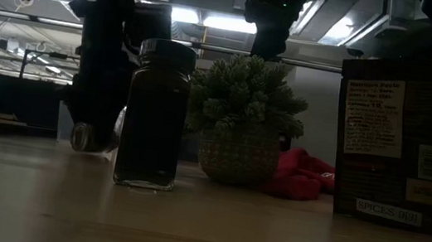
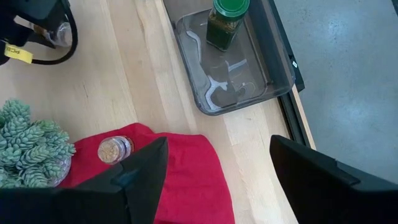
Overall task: Sort spices by type
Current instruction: Put the left brown spice bottle into the transparent bin
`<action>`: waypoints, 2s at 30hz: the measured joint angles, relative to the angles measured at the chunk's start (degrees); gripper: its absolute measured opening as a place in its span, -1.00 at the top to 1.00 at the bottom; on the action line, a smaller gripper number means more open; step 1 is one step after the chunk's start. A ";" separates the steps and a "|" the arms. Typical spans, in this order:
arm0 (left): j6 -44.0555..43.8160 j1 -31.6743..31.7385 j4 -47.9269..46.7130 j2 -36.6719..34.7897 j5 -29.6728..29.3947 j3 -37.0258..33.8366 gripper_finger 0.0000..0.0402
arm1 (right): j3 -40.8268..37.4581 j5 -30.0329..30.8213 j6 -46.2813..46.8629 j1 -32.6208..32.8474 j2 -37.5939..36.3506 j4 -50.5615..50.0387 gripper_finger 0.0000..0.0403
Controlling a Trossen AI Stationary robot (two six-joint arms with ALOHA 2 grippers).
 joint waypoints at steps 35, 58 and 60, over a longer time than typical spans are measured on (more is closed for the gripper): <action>18.74 17.15 7.02 -18.31 -34.50 0.04 0.06 | 0.00 0.00 -0.48 0.00 0.02 -0.83 -0.39; 3.74 25.19 22.71 -1.92 -35.41 0.02 0.05 | 0.00 -0.02 -0.65 0.00 0.02 1.20 -0.39; 3.71 25.42 23.26 -0.87 -36.11 0.00 0.05 | 0.00 -0.02 -0.65 0.00 0.02 1.31 -0.39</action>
